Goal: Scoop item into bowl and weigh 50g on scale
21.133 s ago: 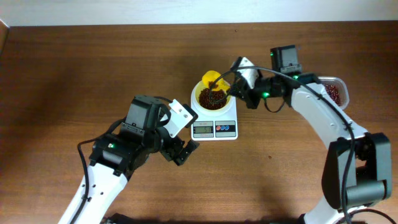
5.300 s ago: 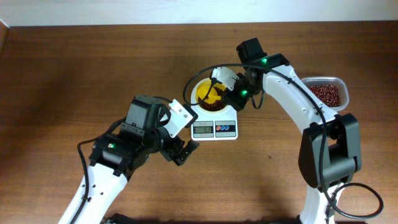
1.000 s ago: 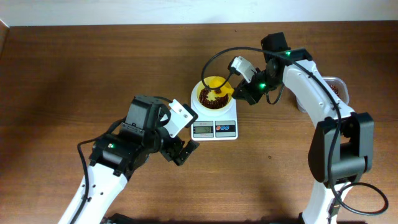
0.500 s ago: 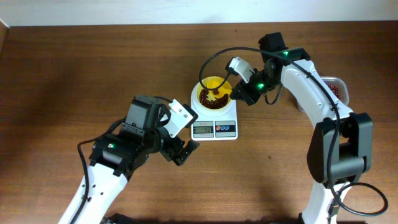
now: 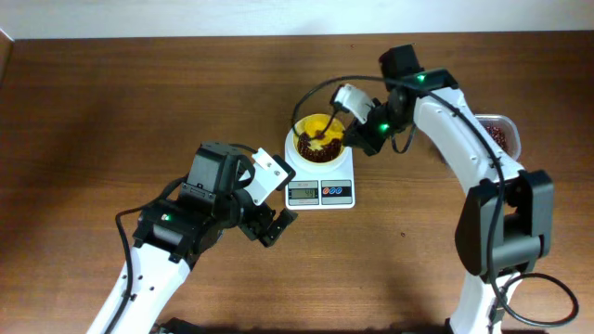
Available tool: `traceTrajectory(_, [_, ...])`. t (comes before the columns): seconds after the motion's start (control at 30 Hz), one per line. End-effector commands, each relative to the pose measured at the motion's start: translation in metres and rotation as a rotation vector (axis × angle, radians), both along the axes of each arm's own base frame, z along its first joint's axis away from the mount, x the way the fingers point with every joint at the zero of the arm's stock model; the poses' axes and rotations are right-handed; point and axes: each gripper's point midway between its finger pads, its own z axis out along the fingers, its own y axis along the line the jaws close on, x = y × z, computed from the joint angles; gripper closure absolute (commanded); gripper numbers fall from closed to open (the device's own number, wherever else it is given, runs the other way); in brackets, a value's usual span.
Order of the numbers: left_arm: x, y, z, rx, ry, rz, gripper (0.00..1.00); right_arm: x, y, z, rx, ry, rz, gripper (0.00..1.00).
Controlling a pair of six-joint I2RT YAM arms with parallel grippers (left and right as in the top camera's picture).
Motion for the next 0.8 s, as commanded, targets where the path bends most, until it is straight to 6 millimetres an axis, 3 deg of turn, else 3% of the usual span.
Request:
traceTrajectory(0.0, [-0.001,0.001,0.001,-0.003,-0.005,0.006,0.01,0.007,0.003,0.023,-0.06,-0.127,0.057,0.96])
traceTrajectory(0.2, [-0.001,0.001,0.001,-0.003,-0.005,0.006,0.01,0.002,0.0,0.02,-0.076,-0.106,0.057,0.96])
traceTrajectory(0.3, [-0.001,0.001,0.001,-0.003,-0.005,0.006,0.01,0.011,0.001,0.022,-0.076,-0.146,0.051,0.96])
traceTrajectory(0.5, [-0.001,0.001,0.001,-0.003,-0.005,0.006,0.01,0.003,-0.002,0.019,-0.089,-0.108,0.053,0.96])
traceTrajectory(0.57, [-0.001,0.001,0.001,-0.003,-0.005,0.006,0.01,0.011,-0.007,0.018,-0.123,-0.14,0.04,0.96])
traceTrajectory(0.63, [-0.001,0.001,0.001,-0.003,-0.005,0.006,0.01,0.003,-0.009,0.015,-0.134,-0.106,0.044,0.96])
traceTrajectory(0.7, [-0.001,0.001,0.001,-0.003,-0.005,0.006,0.01,0.015,-0.007,0.018,-0.128,-0.16,0.036,0.96])
traceTrajectory(0.77, [-0.001,0.001,0.001,-0.003,-0.005,0.006,0.01,0.01,-0.007,0.017,-0.127,-0.13,0.027,0.96])
